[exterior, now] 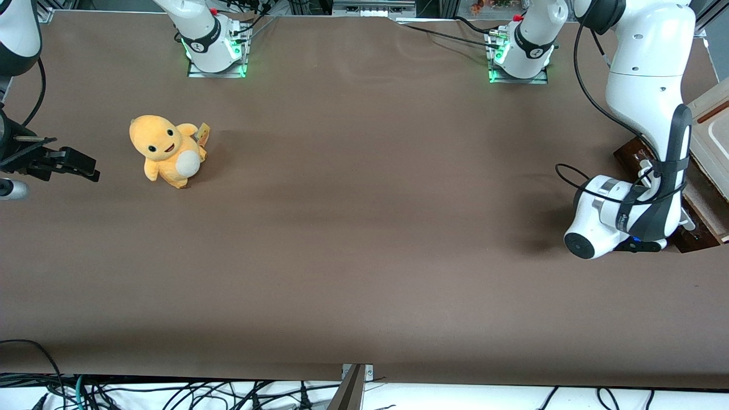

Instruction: Open lower drawer with left arm only

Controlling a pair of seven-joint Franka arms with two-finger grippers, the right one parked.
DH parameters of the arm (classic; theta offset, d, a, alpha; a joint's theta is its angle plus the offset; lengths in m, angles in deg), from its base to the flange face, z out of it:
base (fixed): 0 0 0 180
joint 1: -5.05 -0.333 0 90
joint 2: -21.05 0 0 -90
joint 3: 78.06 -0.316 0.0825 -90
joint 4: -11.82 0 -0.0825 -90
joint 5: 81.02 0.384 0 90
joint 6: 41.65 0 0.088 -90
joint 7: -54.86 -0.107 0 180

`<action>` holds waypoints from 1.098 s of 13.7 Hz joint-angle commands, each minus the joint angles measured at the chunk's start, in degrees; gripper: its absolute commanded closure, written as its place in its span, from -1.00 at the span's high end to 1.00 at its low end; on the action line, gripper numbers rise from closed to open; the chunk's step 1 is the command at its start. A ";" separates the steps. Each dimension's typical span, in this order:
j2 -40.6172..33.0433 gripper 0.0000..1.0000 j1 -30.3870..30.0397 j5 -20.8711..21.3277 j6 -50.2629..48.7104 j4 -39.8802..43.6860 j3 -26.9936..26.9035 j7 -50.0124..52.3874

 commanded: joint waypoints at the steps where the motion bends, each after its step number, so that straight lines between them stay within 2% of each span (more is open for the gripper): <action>1: 1.95 -0.65 2.75 -2.22 0.08 3.08 0.60 -3.58; 6: 1.95 -0.62 3.10 -3.28 0.08 3.52 0.60 -3.50; 7: 1.95 -0.33 3.10 -3.28 0.08 3.52 0.60 -3.67; 8: 1.95 0.57 3.01 -3.28 0.25 3.52 0.60 -4.11; 9: 1.87 1.00 3.01 -3.28 0.34 3.61 0.60 -4.03; 15: 1.25 1.00 3.01 -3.28 0.17 6.68 0.60 -4.29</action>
